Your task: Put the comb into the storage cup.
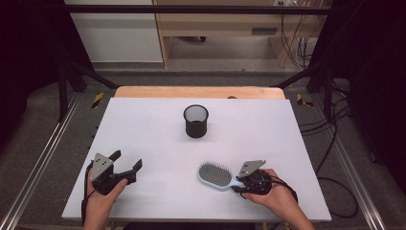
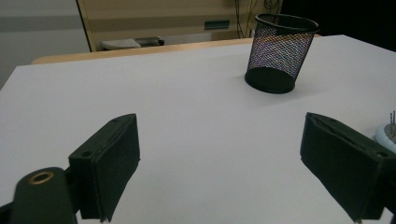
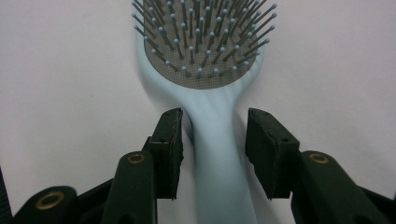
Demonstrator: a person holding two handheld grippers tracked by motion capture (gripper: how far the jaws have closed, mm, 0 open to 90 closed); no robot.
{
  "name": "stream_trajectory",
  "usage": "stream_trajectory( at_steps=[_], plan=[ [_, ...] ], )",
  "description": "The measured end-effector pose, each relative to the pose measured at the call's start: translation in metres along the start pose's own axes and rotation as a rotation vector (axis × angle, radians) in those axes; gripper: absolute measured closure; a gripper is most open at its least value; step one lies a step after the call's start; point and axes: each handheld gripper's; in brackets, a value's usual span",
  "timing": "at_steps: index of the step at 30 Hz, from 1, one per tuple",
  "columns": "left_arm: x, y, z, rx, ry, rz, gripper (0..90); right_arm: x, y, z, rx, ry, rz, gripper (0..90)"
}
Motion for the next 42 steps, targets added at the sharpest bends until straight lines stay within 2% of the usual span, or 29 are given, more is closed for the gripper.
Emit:
stream_trajectory(
  at_steps=[5, 11, 13, 22, 25, 30, 34, 35, 42],
  plan=[
    [-0.001, 0.0, 0.0, 0.002, -0.004, -0.003, 12.3, -0.002, -0.001, 0.002, 0.017, 0.011, 0.031, 60.6],
    [-0.002, 0.0, 0.0, 0.005, -0.008, -0.006, 12.6, -0.003, -0.001, 0.001, 0.012, 0.0, 0.042, 63.6],
    [-0.003, -0.001, 0.0, 0.01, -0.015, -0.007, 12.7, -0.002, -0.001, 0.002, 0.024, -0.022, 0.048, 69.0],
    [-0.007, -0.002, 0.001, 0.005, -0.023, -0.014, 12.9, -0.001, -0.001, 0.004, 0.033, -0.035, 0.032, 69.6],
    [-0.008, -0.002, 0.002, 0.001, -0.024, -0.017, 13.1, 0.001, -0.001, 0.005, 0.025, -0.028, 0.007, 69.7],
    [-0.011, -0.001, 0.003, -0.008, -0.017, -0.026, 13.1, -0.003, -0.003, 0.008, -0.014, -0.05, -0.047, 69.7],
    [-0.02, -0.003, 0.007, -0.008, -0.011, -0.076, 12.5, -0.007, -0.004, 0.015, -0.062, -0.07, -0.085, 69.7],
    [-0.02, -0.003, 0.007, -0.008, -0.011, -0.076, 11.9, -0.007, -0.005, 0.017, -0.074, -0.07, -0.096, 69.7],
    [-0.038, -0.014, 0.027, -0.025, -0.013, -0.176, 8.2, -0.01, -0.008, 0.03, -0.148, -0.087, -0.16, 69.7]
  ],
)
Point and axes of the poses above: each handheld gripper's, and its own axes: y roughly backward along the jaws, z roughly out of its top, x roughly to its left
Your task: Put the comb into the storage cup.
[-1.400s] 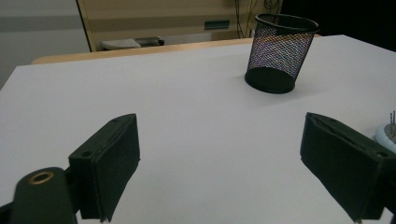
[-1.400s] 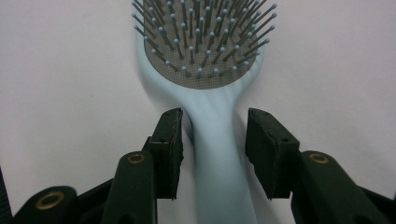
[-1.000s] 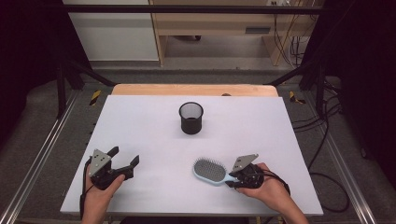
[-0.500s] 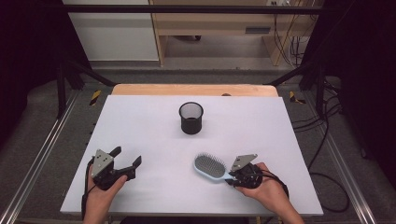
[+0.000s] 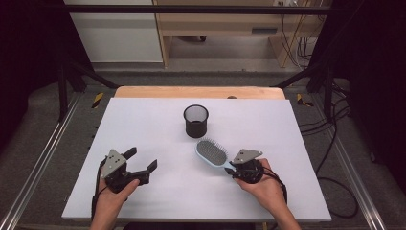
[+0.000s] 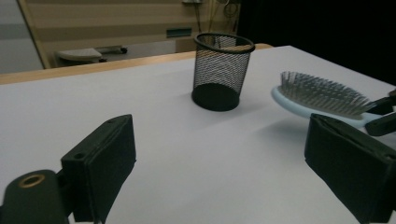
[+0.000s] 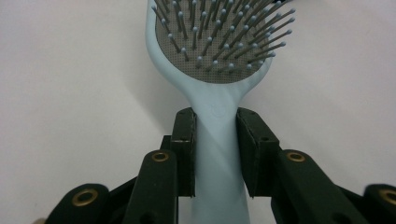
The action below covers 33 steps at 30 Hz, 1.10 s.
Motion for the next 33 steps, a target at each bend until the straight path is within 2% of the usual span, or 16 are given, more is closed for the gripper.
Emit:
stream_trajectory(
  at_steps=[4, 6, 7, 8, 9, 13, 15, 19, 20, 25, 28, 31, 33],
  plan=[
    [-0.005, -0.008, 0.009, 0.002, -0.001, -0.034, 5.0, 0.001, 0.003, 0.01, -0.043, 0.002, -0.029, 69.7],
    [-0.012, -0.018, 0.02, -0.006, 0.014, -0.068, 4.6, 0.002, 0.004, 0.016, -0.078, -0.005, -0.04, 69.7],
    [-0.012, -0.018, 0.02, -0.006, 0.014, -0.068, 4.4, 0.002, 0.004, 0.016, -0.078, -0.005, -0.04, 69.7],
    [-0.017, -0.025, 0.026, -0.008, 0.031, -0.097, 4.3, 0.003, 0.005, 0.023, -0.108, -0.009, -0.048, 69.7],
    [-0.02, -0.028, 0.029, -0.005, 0.032, -0.107, 4.2, 0.004, 0.004, 0.026, -0.125, -0.012, -0.054, 69.7],
    [-0.029, -0.039, 0.036, 0.009, 0.015, -0.13, 4.2, 0.007, 0.001, 0.03, -0.168, -0.014, -0.077, 69.7],
    [-0.039, -0.047, 0.041, 0.005, 0.008, -0.163, 4.2, 0.012, 0.001, 0.032, -0.214, -0.021, -0.091, 69.7],
    [-0.048, -0.055, 0.044, 0.007, 0.001, -0.189, 4.3, 0.014, 0.002, 0.033, -0.257, -0.01, -0.099, 69.7],
    [-0.053, -0.061, 0.046, 0.011, 0.007, -0.207, 4.2, 0.015, 0.003, 0.034, -0.265, -0.014, -0.097, 69.7],
    [-0.061, -0.069, 0.051, 0.007, 0.03, -0.221, 4.3, 0.016, 0.003, 0.035, -0.297, -0.02, -0.1, 69.7],
    [-0.067, -0.073, 0.053, 0.001, 0.022, -0.213, 4.2, 0.015, 0.006, 0.034, -0.318, -0.03, -0.1, 69.8],
    [-0.072, -0.078, 0.055, 0.0, 0.047, -0.233, 3.8, 0.015, 0.008, 0.032, -0.336, -0.032, -0.112, 69.7],
    [-0.074, -0.079, 0.057, -0.007, 0.071, -0.232, 3.8, 0.015, 0.009, 0.032, -0.341, -0.031, -0.115, 69.7]
  ],
)
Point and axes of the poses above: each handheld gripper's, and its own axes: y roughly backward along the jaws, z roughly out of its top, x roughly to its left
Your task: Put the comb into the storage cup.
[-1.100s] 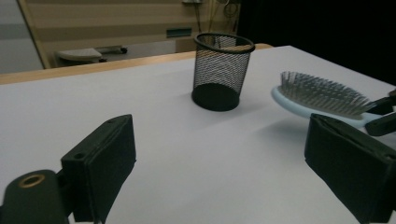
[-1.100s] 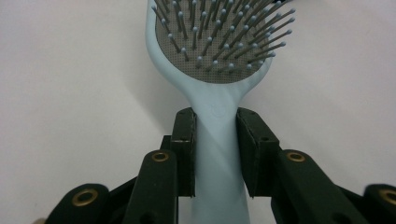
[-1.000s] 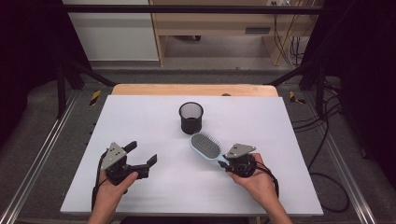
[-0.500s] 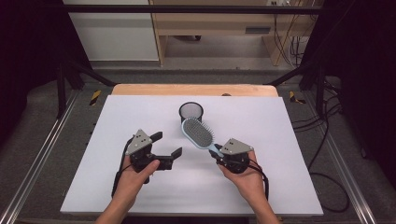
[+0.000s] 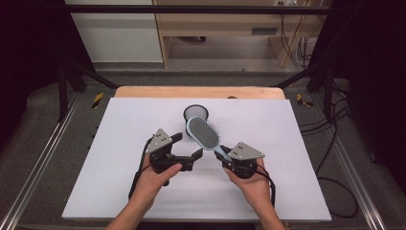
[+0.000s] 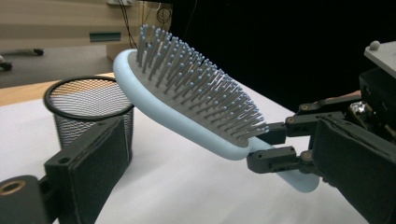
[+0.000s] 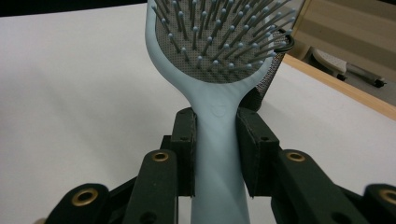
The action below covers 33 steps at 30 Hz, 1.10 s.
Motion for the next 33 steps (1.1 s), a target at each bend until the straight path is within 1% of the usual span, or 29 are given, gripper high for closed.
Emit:
stream_trajectory(
  at_steps=[1, 2, 3, 6, 9, 12, 14, 17, 18, 21, 24, 26, 28, 29, 30, 33],
  plan=[
    [0.0, 0.0, 0.001, -0.005, 0.015, 0.001, 3.8, 0.0, 0.001, 0.0, -0.007, -0.003, 0.001, 69.7],
    [-0.001, -0.001, 0.002, -0.014, 0.031, 0.0, 4.0, 0.0, 0.002, 0.001, -0.025, 0.001, 0.002, 69.7],
    [-0.001, -0.001, 0.003, -0.021, 0.04, -0.005, 4.0, 0.0, 0.002, 0.001, -0.025, 0.001, 0.002, 69.7],
    [-0.003, -0.003, 0.006, -0.029, 0.044, -0.013, 3.9, 0.001, 0.003, 0.003, -0.044, 0.001, 0.0, 69.7],
    [-0.003, -0.004, 0.009, -0.039, 0.063, -0.024, 3.9, 0.001, 0.004, 0.004, -0.052, -0.003, 0.004, 69.7],
    [-0.003, -0.005, 0.012, -0.046, 0.077, -0.029, 3.8, 0.003, 0.005, 0.004, -0.066, 0.004, 0.002, 69.7],
    [-0.003, -0.007, 0.014, -0.051, 0.08, -0.02, 3.8, 0.004, 0.005, 0.006, -0.076, 0.005, -0.001, 69.7],
    [-0.003, -0.008, 0.014, -0.055, 0.079, -0.022, 3.8, 0.004, 0.006, 0.006, -0.081, 0.009, -0.001, 69.7],
    [-0.004, -0.009, 0.015, -0.055, 0.079, -0.021, 3.5, 0.005, 0.005, 0.006, -0.085, 0.005, 0.007, 69.7],
    [-0.004, -0.011, 0.017, -0.061, 0.085, -0.019, 3.5, 0.004, 0.006, 0.007, -0.092, -0.006, 0.01, 69.7],
    [-0.004, -0.013, 0.017, -0.067, 0.089, -0.007, 3.5, 0.005, 0.006, 0.007, -0.094, -0.007, 0.01, 69.7],
    [-0.003, -0.014, 0.017, -0.064, 0.09, -0.004, 3.5, 0.004, 0.006, 0.007, -0.1, -0.018, 0.019, 69.7],
    [-0.002, -0.016, 0.017, -0.062, 0.103, -0.003, 3.5, 0.005, 0.006, 0.007, -0.103, -0.021, 0.023, 69.7],
    [-0.002, -0.016, 0.017, -0.062, 0.103, -0.003, 3.5, 0.005, 0.006, 0.007, -0.103, -0.021, 0.023, 69.7],
    [-0.001, -0.017, 0.017, -0.068, 0.113, -0.001, 3.5, 0.005, 0.006, 0.007, -0.107, -0.024, 0.014, 69.7],
    [0.0, -0.019, 0.017, -0.085, 0.142, 0.003, 3.6, 0.004, 0.006, 0.007, -0.109, -0.035, 0.02, 69.7]
  ],
)
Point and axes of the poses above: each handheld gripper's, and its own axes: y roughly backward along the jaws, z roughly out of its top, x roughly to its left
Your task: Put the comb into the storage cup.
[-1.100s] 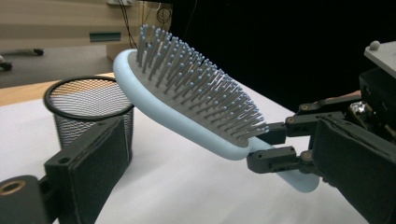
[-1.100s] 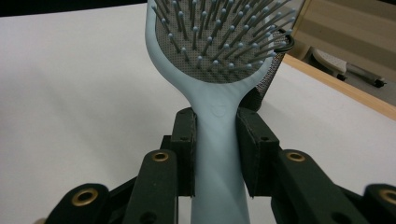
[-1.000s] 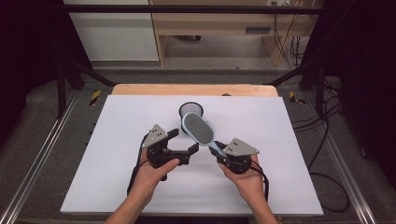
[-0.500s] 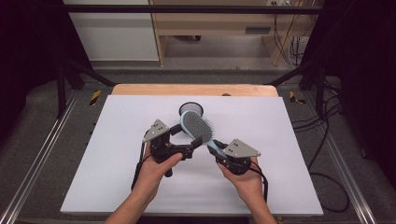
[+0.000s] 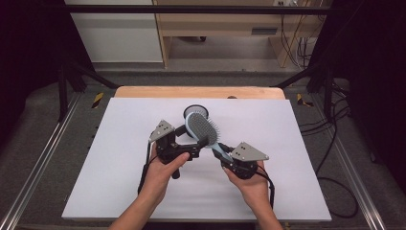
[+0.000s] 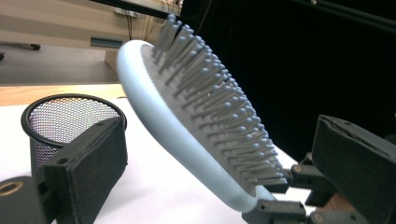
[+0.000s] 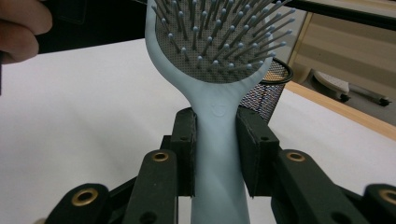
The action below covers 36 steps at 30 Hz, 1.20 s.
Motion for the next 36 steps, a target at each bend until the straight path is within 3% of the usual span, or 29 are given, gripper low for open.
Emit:
stream_trajectory(
  at_steps=[2, 11, 22, 36],
  plan=[
    [0.001, -0.002, 0.0, -0.01, 0.021, -0.004, 3.7, 0.0, -0.001, -0.001, 0.004, -0.003, 0.001, 69.7],
    [0.0, -0.007, 0.0, -0.016, 0.027, 0.013, 4.7, 0.002, -0.002, -0.001, -0.001, -0.005, 0.009, 69.7],
    [0.002, -0.012, -0.001, -0.02, 0.074, 0.013, 8.8, 0.004, -0.003, -0.001, -0.005, -0.007, 0.018, 69.7],
    [0.0, -0.014, -0.002, -0.048, 0.076, 0.027, 21.2, 0.005, -0.003, -0.001, -0.014, -0.015, 0.02, 69.7]
  ],
)
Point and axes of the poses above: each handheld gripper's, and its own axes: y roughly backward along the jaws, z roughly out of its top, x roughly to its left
